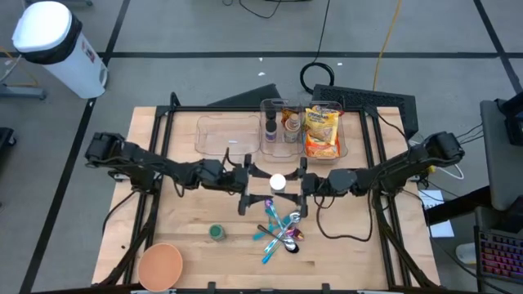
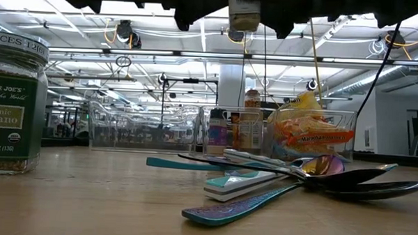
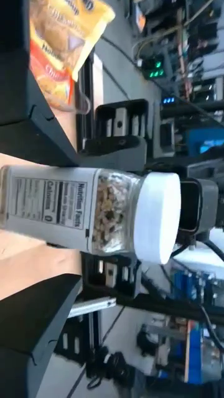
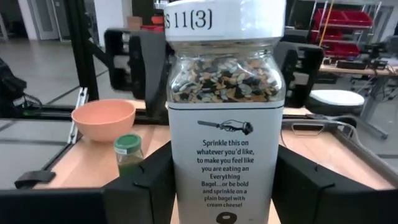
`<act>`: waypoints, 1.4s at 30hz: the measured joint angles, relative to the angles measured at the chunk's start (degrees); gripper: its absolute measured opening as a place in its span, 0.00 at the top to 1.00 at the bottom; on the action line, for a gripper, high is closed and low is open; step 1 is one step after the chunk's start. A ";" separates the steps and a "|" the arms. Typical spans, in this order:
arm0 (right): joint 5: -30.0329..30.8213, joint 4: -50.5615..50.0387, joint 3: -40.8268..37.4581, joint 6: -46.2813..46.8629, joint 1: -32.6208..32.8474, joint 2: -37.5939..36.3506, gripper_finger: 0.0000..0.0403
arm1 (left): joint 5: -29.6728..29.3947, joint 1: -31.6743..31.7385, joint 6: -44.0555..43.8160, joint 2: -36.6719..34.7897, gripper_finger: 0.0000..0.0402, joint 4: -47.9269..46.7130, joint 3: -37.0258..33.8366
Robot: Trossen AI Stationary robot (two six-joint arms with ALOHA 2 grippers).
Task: Pick & Place Food Item
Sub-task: Put the white seasoning bottle into the middle transparent bin
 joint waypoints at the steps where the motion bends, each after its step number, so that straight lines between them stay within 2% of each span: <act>1: 0.11 0.49 0.00 0.52 -0.18 0.24 0.53 | 0.21 0.00 -0.03 0.53 0.26 0.43 0.02; 10: -3.39 6.89 0.07 2.19 -1.01 4.61 0.53 | -0.08 0.33 0.23 5.03 0.26 3.55 -0.09; 14: -6.75 8.55 -0.04 2.42 -2.04 6.26 0.53 | 0.08 0.22 0.28 5.30 0.26 2.94 -0.09; 20: -7.37 8.70 -0.04 2.59 -2.28 5.93 0.53 | -0.42 -0.29 0.00 5.06 0.27 2.97 -0.02; 27: -6.32 9.16 -0.04 2.84 -2.17 5.99 0.52 | -0.74 -0.56 0.14 4.97 0.33 1.71 0.06; 29: -5.90 9.32 -0.04 2.91 -1.85 6.08 0.52 | -0.47 -0.55 -0.09 4.97 0.30 0.87 0.21; 36: -5.47 12.49 0.44 2.62 -2.02 5.96 0.53 | 0.10 -0.58 -0.90 5.32 0.11 -3.16 0.33; 42: -6.18 12.96 0.33 2.55 -1.54 6.08 0.53 | -0.50 -0.59 -1.52 5.19 0.05 -1.62 0.35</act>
